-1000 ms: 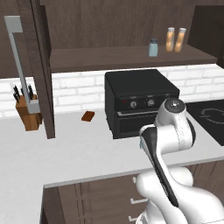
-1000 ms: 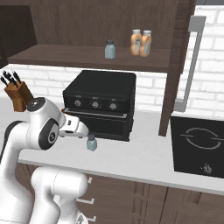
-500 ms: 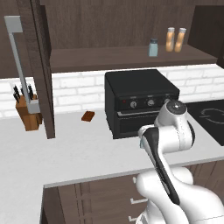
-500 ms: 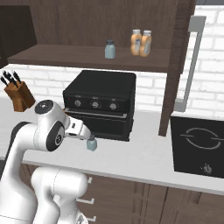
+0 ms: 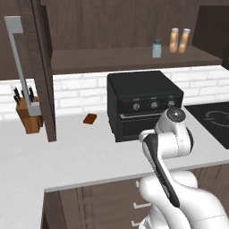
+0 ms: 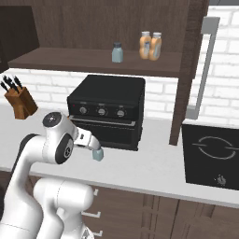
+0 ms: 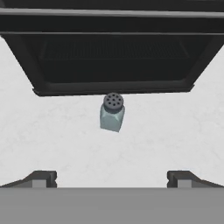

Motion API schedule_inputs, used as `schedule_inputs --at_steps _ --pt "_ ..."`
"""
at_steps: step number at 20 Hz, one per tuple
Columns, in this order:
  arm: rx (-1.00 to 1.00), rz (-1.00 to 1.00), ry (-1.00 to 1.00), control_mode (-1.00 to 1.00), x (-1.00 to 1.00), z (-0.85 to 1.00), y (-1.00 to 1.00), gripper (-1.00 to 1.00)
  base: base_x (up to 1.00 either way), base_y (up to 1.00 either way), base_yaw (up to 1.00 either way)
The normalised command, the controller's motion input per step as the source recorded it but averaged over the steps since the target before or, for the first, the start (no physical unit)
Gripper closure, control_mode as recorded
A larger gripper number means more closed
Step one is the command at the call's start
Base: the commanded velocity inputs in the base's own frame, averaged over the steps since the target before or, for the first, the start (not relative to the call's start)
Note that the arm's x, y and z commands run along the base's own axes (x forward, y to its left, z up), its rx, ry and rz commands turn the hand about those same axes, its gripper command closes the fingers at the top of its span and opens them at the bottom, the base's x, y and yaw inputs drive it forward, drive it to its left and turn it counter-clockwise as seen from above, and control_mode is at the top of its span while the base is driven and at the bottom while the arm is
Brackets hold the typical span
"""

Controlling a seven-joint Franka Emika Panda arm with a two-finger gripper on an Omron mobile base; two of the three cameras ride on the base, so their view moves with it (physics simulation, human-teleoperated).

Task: Put the shaker and condiment bottle from the counter next to their counterparts in the cabinet.

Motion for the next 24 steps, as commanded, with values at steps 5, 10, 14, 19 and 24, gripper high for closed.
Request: schedule_inputs --at_steps 5,10,14,19,24 --pt "0.0 0.0 -0.02 -1.0 0.17 -0.22 -0.01 -1.0 0.0 0.0 0.0" --pt "0.0 0.0 0.0 -1.0 0.2 -0.14 -0.03 -1.0 0.0 0.0 0.0" --pt "0.0 0.0 0.0 -1.0 0.18 -0.06 -0.08 -1.0 0.0 0.0 0.0" --pt "0.0 0.0 0.0 -1.0 0.11 -0.04 -0.07 -1.0 0.0 0.0 0.0" --pt "0.0 0.0 0.0 -1.0 0.0 -0.26 -0.02 -1.0 0.0 0.0 0.0"
